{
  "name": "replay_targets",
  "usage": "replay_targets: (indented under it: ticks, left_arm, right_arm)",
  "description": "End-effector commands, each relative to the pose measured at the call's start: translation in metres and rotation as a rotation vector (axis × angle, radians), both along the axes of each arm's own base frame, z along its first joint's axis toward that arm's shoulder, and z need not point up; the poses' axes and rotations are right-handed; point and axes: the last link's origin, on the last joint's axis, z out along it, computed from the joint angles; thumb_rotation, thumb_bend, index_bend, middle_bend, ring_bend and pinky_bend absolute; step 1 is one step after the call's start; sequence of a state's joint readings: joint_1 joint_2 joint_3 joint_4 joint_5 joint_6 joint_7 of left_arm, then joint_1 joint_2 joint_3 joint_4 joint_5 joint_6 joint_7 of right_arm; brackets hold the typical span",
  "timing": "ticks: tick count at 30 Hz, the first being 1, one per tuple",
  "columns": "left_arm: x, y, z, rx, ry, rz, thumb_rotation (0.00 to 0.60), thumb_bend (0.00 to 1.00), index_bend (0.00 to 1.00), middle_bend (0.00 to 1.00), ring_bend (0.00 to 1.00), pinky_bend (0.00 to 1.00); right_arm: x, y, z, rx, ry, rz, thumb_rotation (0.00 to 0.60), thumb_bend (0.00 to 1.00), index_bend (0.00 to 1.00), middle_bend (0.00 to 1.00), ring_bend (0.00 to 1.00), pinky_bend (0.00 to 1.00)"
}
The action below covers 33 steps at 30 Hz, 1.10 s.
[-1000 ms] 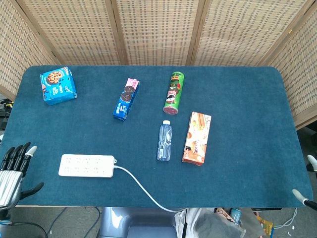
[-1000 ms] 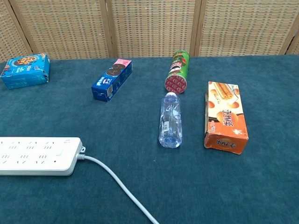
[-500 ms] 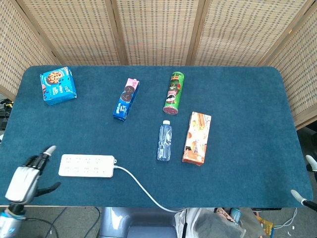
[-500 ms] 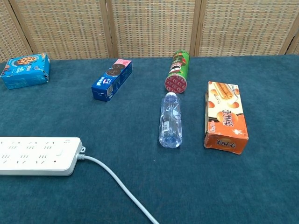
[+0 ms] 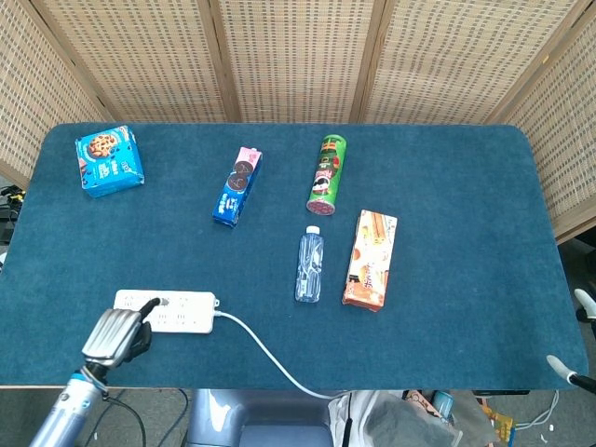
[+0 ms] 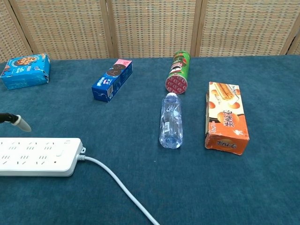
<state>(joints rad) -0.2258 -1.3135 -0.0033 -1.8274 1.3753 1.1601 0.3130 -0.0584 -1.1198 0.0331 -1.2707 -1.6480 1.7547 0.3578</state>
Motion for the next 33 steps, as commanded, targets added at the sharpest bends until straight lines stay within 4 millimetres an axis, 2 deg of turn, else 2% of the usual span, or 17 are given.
replay_targets:
  ticks: [1,13,33]
  left_arm:
    - [0.011,0.005,-0.017,-0.031,0.006,0.007,0.6,0.79,0.25,1.0,0.97,1.0]
    - [0.018,0.012,-0.044,-0.078,0.044,-0.002,0.6,0.79,0.25,1.0,0.97,1.0]
    - [0.012,0.009,-0.055,-0.141,0.081,0.037,0.6,0.79,0.25,1.0,0.97,1.0]
  right_arm:
    - [-0.001,-0.001,0.0,0.004,-0.002,-0.003,0.6,0.0,0.0,0.0,0.0,0.0]
    - [-0.001,-0.002,0.0,0.007,-0.008,-0.003,0.6,0.0,0.0,0.0,0.0,0.0]
    - [-0.001,-0.003,0.0,0.01,-0.012,-0.006,0.6,0.0,0.0,0.0,0.0,0.0]
